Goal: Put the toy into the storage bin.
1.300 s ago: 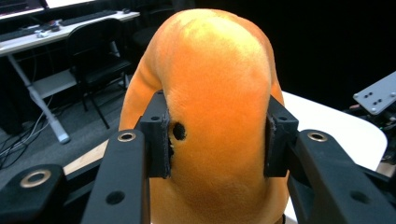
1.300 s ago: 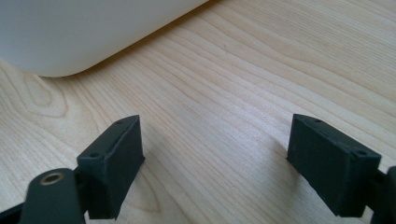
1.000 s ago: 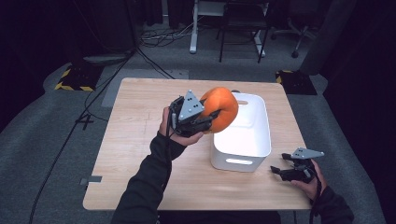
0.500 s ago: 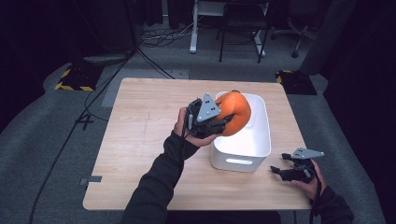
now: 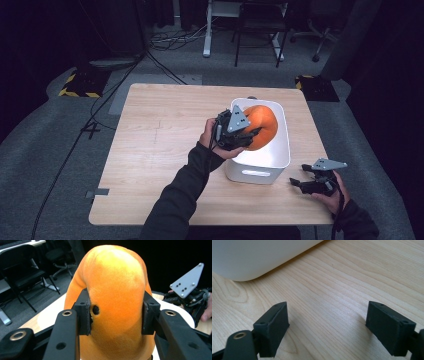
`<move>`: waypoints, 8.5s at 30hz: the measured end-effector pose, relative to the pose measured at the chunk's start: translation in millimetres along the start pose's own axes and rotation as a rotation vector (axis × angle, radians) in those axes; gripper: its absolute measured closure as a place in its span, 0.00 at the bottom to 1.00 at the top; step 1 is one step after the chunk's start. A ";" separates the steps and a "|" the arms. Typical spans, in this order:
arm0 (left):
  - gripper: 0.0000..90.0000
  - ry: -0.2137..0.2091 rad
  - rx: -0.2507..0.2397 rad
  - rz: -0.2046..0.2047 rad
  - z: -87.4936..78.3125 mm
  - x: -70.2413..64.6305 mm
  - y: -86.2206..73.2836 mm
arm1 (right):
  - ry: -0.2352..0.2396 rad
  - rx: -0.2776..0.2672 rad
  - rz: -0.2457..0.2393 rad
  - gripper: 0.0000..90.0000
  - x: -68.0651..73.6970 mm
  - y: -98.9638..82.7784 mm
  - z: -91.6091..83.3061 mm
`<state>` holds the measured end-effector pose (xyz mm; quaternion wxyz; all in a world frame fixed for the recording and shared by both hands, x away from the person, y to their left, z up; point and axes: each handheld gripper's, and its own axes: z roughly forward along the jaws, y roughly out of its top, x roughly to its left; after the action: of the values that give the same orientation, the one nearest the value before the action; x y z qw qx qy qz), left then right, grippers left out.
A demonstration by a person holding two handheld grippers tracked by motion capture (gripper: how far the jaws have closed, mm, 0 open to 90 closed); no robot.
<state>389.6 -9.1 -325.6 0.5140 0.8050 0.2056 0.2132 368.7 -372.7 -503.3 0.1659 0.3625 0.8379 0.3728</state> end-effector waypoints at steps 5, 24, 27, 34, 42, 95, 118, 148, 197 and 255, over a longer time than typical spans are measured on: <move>0.61 -0.001 0.024 0.001 7.8 2.1 -5.6 | 0.000 0.000 0.000 0.20 0.0 0.0 0.0; 0.58 -0.031 0.110 -0.011 32.4 1.8 -22.5 | 0.000 0.000 0.000 0.20 0.0 0.0 0.0; 0.57 -0.036 0.132 -0.002 33.4 1.7 -23.8 | 0.001 0.000 -0.001 0.20 0.0 0.0 0.0; 0.56 -0.065 0.175 -0.007 35.1 2.8 -28.5 | 0.002 0.000 0.001 0.20 0.0 0.0 -0.1; 0.54 -0.087 0.218 -0.017 38.4 3.6 -31.1 | 0.002 0.000 0.001 0.20 0.0 0.0 -0.1; 0.34 -0.117 0.483 -0.063 55.3 7.8 -37.7 | 0.002 0.000 0.000 0.20 0.0 0.0 -0.1; 0.28 -0.082 0.334 -0.077 45.7 9.4 -31.5 | 0.002 0.000 0.001 0.20 0.0 0.0 -0.1; 0.23 0.082 0.160 -0.080 18.7 14.7 -24.2 | 0.002 0.000 0.001 0.20 0.0 0.0 -0.1; 0.20 0.215 0.224 -0.067 -28.9 46.3 -39.7 | 0.002 0.000 0.000 0.20 0.0 0.0 -0.1; 0.19 0.308 0.411 -0.010 -69.9 51.0 -108.7 | 0.001 0.000 0.001 0.20 0.1 0.0 -0.1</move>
<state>380.8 112.7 -391.7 0.3031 0.8497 0.3243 0.2844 368.6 -372.6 -503.2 0.1652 0.3624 0.8379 0.3732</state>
